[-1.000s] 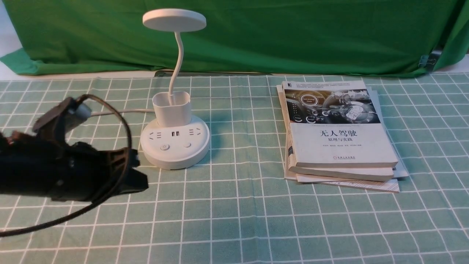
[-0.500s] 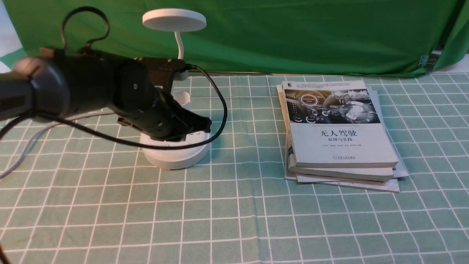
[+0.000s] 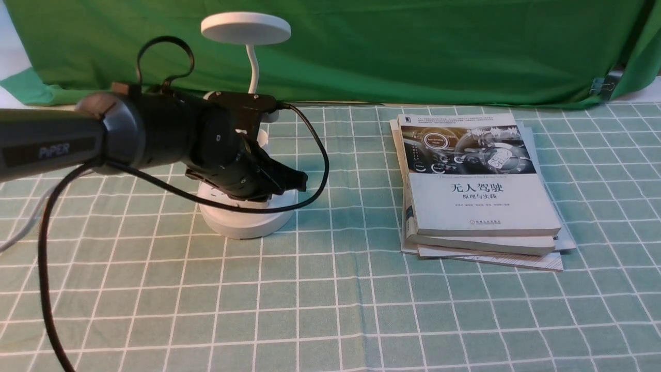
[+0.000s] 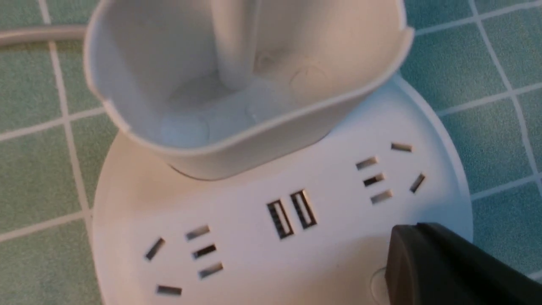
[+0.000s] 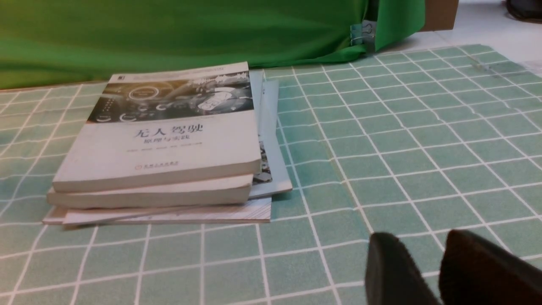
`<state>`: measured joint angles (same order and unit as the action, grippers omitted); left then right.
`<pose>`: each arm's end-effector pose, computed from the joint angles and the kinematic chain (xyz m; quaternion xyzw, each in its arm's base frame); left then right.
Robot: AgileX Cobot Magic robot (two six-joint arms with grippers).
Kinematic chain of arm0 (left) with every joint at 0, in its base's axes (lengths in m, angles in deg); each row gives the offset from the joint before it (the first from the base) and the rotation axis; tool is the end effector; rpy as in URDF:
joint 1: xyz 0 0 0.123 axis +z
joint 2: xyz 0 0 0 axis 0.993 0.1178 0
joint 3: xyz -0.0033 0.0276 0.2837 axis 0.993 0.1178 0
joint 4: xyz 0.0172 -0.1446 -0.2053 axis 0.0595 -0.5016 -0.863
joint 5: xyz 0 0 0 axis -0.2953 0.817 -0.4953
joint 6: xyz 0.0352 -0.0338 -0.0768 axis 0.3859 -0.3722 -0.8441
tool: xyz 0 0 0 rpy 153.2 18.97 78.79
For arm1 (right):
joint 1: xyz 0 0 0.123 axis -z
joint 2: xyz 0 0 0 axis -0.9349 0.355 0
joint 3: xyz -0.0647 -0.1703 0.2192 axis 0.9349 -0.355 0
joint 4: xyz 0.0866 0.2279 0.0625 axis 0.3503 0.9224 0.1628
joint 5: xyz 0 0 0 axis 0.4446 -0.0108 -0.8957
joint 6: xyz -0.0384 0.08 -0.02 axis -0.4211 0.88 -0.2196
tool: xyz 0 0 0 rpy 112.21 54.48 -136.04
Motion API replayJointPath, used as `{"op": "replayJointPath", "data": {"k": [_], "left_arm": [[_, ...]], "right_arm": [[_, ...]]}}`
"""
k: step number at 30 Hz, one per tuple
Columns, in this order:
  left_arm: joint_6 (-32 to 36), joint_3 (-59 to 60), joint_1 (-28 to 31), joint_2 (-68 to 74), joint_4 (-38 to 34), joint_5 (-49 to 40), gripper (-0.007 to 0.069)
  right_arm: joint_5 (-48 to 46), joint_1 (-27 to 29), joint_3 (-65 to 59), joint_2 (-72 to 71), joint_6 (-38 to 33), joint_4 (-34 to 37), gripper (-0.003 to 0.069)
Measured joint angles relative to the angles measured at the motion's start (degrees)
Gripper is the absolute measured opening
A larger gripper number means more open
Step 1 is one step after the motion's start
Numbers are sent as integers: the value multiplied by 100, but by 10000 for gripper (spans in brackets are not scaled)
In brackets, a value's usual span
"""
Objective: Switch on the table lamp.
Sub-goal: 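Press the power button on the lamp base to turn the lamp on with the left gripper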
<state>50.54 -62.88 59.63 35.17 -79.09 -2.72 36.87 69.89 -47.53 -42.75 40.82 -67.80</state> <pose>0.3823 -0.1673 0.1824 0.1158 0.9464 -0.0878 0.2883 0.0552 -0.0017 0.1870 0.0422 0.7626 0.0207 0.6452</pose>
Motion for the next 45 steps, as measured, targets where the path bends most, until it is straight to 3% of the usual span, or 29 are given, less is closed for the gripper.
{"op": "replayJointPath", "data": {"k": [45], "left_arm": [[0,-105,0,23,-9,-323,-1]], "right_arm": [[0,0,0,0,0,0,241]]}}
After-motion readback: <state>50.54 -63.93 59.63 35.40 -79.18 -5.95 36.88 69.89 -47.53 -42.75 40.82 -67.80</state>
